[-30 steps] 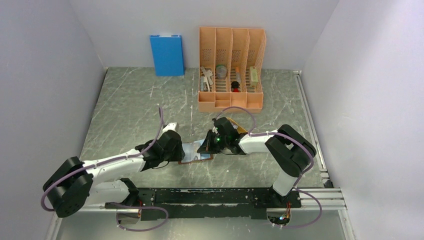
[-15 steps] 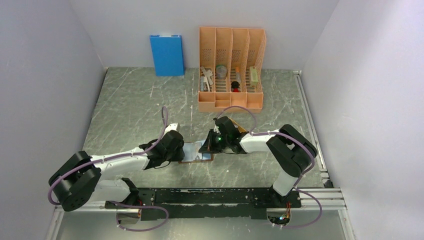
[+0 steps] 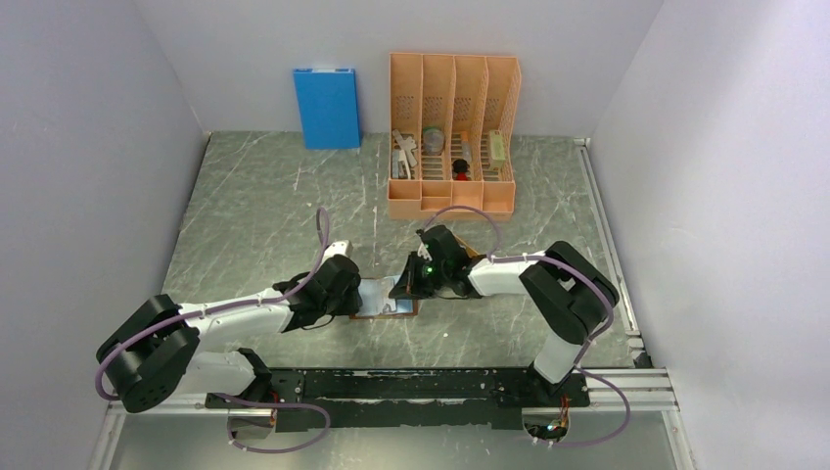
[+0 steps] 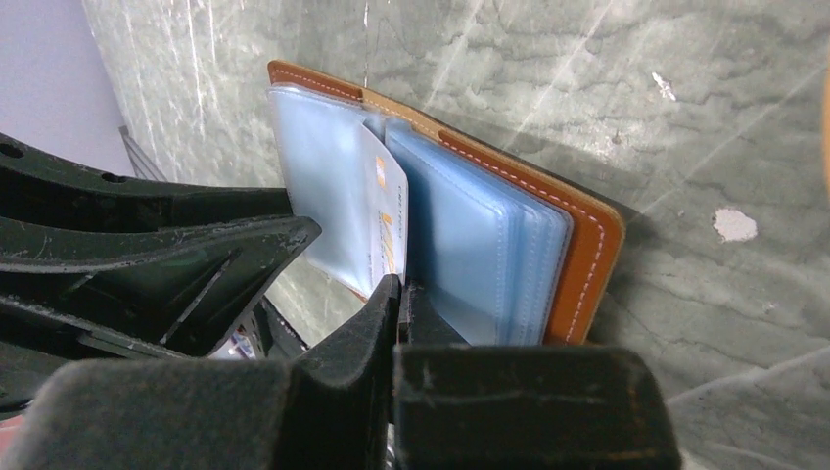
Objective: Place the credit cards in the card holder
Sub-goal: Insert the credit card into the card holder.
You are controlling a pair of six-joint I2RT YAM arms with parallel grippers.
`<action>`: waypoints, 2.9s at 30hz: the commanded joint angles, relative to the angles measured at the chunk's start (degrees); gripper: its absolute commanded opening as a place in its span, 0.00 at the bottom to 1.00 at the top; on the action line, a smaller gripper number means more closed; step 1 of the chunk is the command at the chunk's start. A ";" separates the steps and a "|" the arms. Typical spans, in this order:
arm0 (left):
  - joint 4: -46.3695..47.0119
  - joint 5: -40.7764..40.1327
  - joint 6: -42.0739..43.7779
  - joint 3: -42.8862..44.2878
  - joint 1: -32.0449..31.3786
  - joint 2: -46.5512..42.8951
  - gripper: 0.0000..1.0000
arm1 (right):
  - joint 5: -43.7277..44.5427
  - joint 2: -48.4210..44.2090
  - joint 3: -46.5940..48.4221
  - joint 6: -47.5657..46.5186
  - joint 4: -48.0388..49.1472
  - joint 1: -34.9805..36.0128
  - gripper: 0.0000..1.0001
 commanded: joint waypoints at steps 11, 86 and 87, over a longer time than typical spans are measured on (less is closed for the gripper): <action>-1.60 -0.81 0.27 -1.12 0.22 2.08 0.33 | -0.99 4.95 1.64 -1.46 -2.29 1.08 0.00; -3.24 -0.88 -1.46 -2.70 0.75 -0.37 0.11 | 3.37 8.36 3.97 2.99 1.70 4.62 0.00; -3.15 -0.77 -1.53 -2.80 0.75 -0.46 0.11 | 3.43 8.58 4.47 3.00 1.45 4.80 0.00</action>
